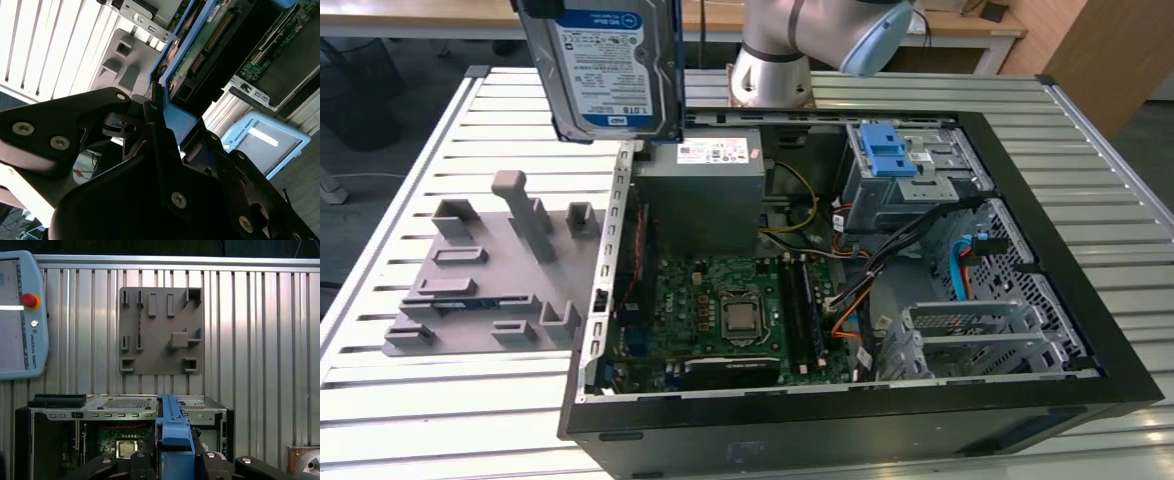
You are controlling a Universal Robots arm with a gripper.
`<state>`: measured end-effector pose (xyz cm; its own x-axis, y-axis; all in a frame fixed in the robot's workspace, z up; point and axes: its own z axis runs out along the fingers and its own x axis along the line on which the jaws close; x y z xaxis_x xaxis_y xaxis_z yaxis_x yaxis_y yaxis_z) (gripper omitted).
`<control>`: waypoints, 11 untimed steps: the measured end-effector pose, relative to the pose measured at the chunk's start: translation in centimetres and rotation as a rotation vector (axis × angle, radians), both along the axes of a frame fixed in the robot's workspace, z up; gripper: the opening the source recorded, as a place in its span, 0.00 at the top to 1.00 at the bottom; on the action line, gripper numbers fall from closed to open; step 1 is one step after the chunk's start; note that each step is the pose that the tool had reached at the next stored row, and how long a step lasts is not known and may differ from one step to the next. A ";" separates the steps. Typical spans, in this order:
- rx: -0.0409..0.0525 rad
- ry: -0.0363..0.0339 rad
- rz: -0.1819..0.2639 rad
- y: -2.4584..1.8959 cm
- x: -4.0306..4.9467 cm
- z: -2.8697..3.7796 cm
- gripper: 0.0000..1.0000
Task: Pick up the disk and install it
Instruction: 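Pick up the disk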
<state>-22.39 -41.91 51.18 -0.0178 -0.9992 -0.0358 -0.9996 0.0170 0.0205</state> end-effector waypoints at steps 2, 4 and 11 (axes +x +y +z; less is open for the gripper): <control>0.0001 0.0001 0.000 -0.23 0.39 0.00 0.63; -0.0001 0.0004 0.000 -0.38 1.02 0.00 0.63; 0.0000 0.0025 0.000 -0.61 3.93 0.00 0.63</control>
